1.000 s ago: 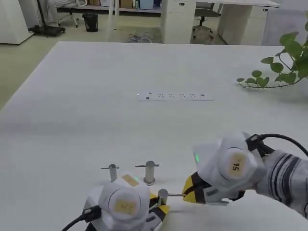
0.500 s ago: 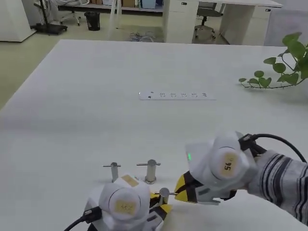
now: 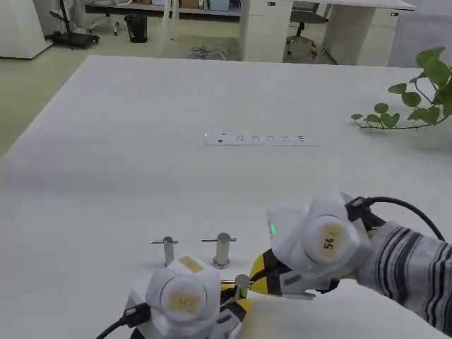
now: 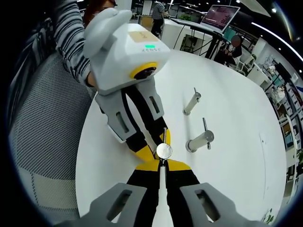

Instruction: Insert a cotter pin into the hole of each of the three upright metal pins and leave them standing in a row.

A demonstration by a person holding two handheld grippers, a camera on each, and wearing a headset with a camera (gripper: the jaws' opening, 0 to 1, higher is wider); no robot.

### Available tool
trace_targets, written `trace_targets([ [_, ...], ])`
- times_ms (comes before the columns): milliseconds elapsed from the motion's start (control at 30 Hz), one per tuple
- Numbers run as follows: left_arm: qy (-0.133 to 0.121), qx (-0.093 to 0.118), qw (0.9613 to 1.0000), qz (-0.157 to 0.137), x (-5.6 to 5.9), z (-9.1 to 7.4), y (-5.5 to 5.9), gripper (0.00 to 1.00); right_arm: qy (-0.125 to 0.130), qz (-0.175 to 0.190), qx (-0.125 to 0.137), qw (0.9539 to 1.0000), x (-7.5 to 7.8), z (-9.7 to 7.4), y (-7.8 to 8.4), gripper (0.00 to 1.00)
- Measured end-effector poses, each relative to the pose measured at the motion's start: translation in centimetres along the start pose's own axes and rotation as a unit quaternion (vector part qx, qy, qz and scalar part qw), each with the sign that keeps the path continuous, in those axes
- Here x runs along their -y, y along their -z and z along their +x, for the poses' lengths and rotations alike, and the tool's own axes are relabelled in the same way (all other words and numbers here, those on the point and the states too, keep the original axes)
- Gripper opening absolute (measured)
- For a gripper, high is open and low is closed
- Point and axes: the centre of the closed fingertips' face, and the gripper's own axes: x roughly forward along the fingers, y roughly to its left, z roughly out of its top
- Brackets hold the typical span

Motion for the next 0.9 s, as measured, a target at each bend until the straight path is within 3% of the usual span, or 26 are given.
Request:
trace_targets([
  [167,-0.002,0.000,1.0000,-0.003,-0.01,-0.01,0.01,0.11,0.004,0.018,0.004,0.9998,0.10,-0.28,0.06,0.05],
  [900,-0.006,-0.001,0.9999,-0.011,-0.03,0.00,0.07,0.11,0.005,0.018,0.001,0.9998,0.10,-0.40,0.22,0.00],
])
